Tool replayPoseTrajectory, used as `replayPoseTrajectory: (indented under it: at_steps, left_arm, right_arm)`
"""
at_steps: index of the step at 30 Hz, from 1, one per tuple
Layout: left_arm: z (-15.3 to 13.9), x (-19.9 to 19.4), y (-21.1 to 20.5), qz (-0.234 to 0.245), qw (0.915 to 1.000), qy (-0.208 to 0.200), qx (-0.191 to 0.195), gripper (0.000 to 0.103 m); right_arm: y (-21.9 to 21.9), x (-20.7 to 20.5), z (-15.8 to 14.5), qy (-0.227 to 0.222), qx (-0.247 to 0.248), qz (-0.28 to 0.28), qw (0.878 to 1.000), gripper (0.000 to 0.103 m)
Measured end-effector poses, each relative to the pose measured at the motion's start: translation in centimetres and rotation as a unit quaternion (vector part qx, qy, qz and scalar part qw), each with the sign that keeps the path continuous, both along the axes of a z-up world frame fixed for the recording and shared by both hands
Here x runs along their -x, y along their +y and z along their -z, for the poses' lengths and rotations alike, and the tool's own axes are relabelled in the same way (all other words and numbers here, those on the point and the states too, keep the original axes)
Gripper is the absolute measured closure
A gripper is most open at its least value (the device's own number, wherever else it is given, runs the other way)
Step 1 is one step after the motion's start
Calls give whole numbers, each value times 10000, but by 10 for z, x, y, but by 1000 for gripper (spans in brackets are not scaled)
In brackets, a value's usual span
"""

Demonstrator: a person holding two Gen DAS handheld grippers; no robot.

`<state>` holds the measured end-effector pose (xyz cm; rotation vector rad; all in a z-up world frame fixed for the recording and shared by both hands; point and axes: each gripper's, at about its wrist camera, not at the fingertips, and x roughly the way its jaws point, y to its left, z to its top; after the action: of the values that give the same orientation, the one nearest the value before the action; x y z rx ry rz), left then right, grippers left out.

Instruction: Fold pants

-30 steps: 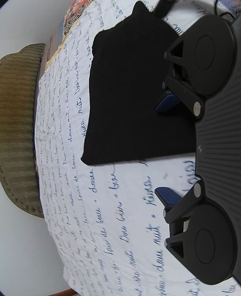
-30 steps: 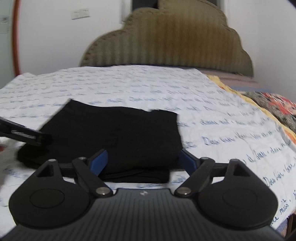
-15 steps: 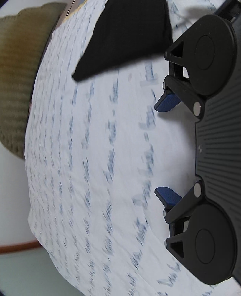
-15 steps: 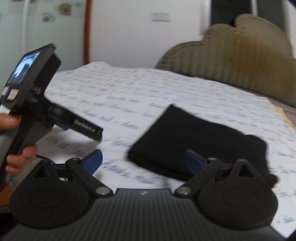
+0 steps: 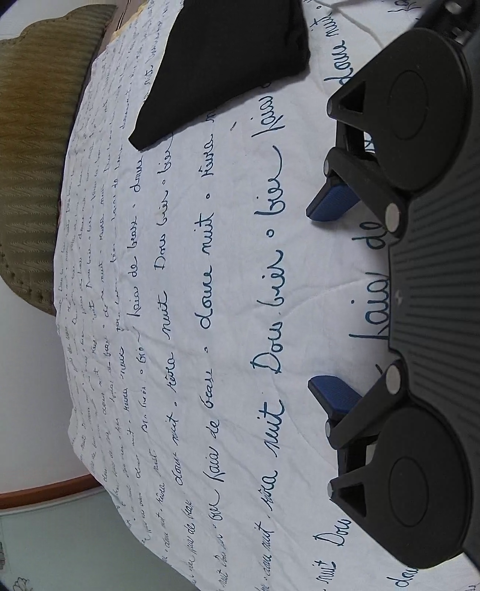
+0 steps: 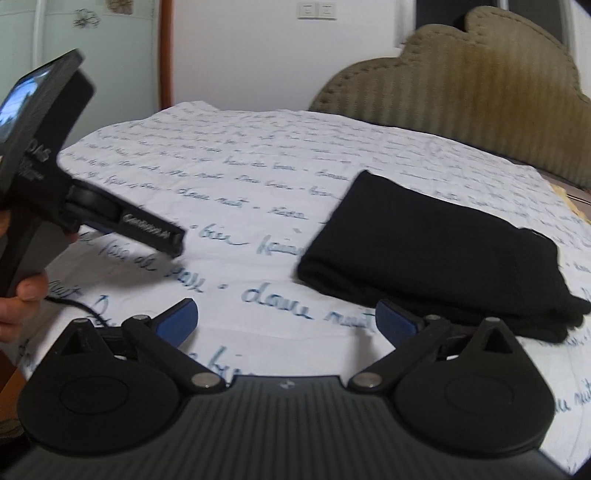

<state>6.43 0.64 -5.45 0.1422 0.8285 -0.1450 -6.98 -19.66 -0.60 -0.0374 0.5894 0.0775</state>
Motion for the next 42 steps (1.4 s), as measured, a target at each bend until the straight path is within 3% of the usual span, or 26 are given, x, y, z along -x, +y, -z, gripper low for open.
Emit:
replayPoseTrajectory:
  at_steps: [11, 32, 42]
  left_arm:
    - [-5, 7, -11, 158, 9998, -80, -52, 12]
    - [-9, 45, -68, 1074, 9941, -67, -158, 11]
    - [-9, 58, -82, 1249, 9919, -84, -222, 11]
  right_arm:
    - [-24, 5, -2, -10, 8, 550, 9985, 0]
    - [-64, 36, 6, 104, -90, 1396, 9901, 0]
    - [-70, 49, 4, 37, -66, 1451, 9894, 0]
